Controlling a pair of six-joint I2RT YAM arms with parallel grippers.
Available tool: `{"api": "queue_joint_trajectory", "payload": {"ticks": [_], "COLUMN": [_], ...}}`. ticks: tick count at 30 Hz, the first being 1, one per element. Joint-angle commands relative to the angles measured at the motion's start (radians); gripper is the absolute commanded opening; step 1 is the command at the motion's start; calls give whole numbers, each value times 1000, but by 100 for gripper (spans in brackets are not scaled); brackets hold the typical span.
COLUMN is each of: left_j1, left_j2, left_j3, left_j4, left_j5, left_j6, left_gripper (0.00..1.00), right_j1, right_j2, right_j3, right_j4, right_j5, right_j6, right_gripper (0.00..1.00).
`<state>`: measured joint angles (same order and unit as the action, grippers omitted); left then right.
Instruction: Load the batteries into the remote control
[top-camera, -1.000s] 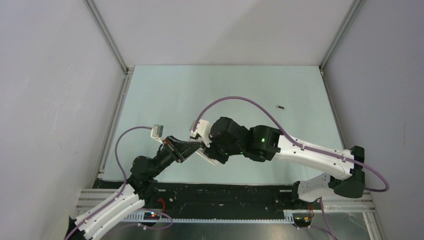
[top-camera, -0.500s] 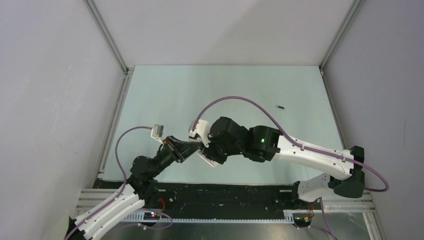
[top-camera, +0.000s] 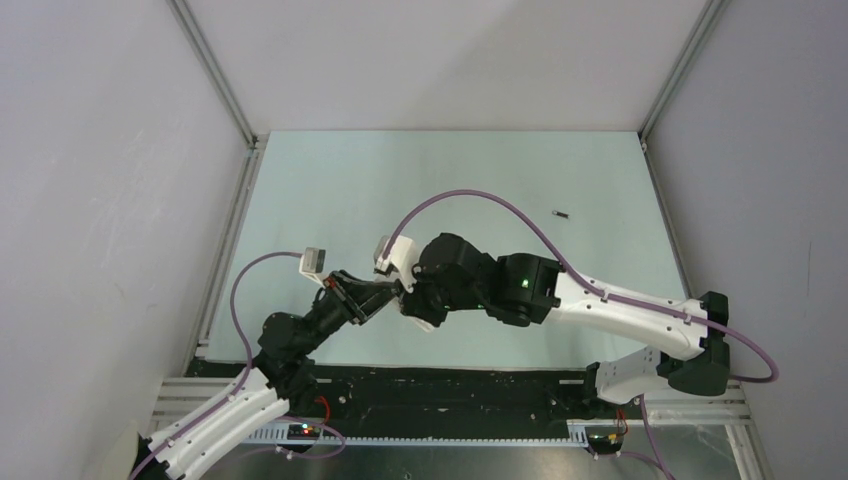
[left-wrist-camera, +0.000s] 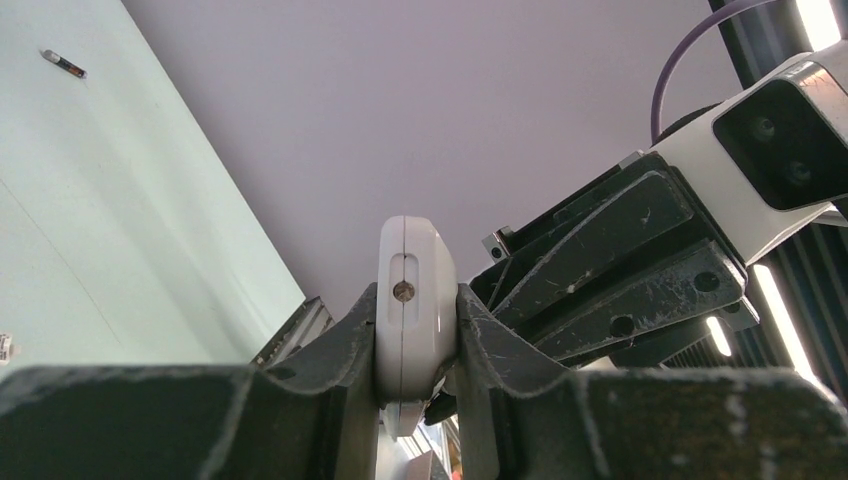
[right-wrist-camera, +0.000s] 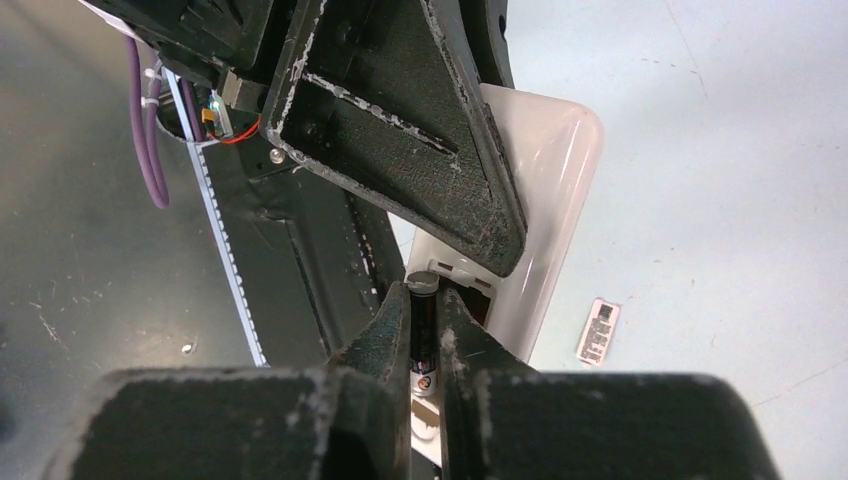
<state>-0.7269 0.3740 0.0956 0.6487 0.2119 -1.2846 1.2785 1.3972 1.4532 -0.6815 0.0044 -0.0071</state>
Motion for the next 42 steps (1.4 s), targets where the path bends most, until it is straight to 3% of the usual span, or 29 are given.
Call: {"api": "queue_joint_trajectory", "payload": {"ticks": [1,27,42], "left_j1": [-15,-15,-15], "left_j2": [-13,116,148], "left_j3": [60,2,-2], "left_j4": [190,170,132], "left_j5": [26,21,21], "left_j6": [-76,10,58], "left_gripper": [0,0,0], "right_j1": [-10,-14,-24], "right_j2": [-5,-211,-172], "right_j3": [-36,-129,-102], "right_j4": [11,128,-1], "right_j5": [57,83,29], "right_j6": [4,87,171], "right_gripper": [3,3,10]}}
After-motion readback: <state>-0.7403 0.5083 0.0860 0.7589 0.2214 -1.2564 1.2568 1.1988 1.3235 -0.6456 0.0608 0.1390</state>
